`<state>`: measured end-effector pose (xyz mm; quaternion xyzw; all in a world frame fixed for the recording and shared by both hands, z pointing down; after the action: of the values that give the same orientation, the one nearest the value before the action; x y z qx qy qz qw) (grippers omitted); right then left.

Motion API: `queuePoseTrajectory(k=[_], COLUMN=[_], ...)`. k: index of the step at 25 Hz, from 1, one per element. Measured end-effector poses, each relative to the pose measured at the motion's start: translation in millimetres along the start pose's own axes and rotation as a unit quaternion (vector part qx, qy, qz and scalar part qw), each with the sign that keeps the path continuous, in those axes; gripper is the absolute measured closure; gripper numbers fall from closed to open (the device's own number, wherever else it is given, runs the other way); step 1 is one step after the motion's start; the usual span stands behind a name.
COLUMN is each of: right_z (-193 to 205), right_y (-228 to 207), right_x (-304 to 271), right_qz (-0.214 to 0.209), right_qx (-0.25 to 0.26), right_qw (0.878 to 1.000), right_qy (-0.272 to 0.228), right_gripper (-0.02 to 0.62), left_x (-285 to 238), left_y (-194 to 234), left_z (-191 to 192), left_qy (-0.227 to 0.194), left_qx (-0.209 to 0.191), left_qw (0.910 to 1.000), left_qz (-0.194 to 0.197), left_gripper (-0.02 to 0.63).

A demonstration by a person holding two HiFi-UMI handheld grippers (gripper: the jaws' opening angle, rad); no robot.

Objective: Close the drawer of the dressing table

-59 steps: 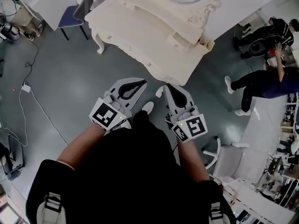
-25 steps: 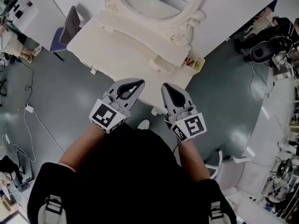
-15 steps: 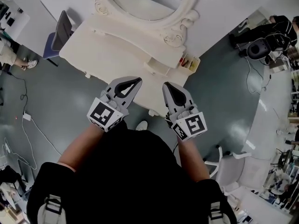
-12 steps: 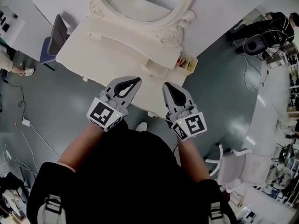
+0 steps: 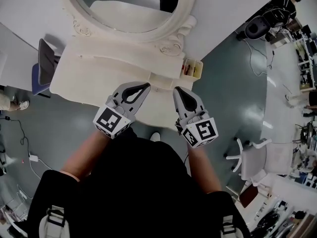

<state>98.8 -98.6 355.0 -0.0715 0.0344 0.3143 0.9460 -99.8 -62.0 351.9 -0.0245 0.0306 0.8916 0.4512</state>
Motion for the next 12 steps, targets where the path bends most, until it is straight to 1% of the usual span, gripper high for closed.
queuePoseTrajectory(k=[2, 7, 12], right_z=[2, 17, 35], right_y=[-2, -5, -9], right_x=[-9, -27, -44], right_qz=[0.020, 0.063, 0.101], right_qx=[-0.003, -0.009, -0.016], right_qw=[1.000, 0.998, 0.993], right_qy=[0.005, 0.027, 0.056], right_gripper=[0.592, 0.592, 0.592], left_x=[-6, -20, -29], left_y=[13, 40, 61], left_z=[-2, 8, 20], left_qy=[0.005, -0.016, -0.006], left_qx=[0.002, -0.011, -0.015], left_qw=[0.9999, 0.9980, 0.9963], left_qz=[0.014, 0.059, 0.084], left_gripper=[0.611, 0.611, 0.611])
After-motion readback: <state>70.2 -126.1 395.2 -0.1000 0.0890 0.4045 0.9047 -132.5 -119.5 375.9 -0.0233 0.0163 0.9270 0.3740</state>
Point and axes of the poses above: the fingertips, and each gripper's own axes: x backward along the fingers, y to its left, z out of its underside, the point moved 8 cm from there along x, backward along the fingers
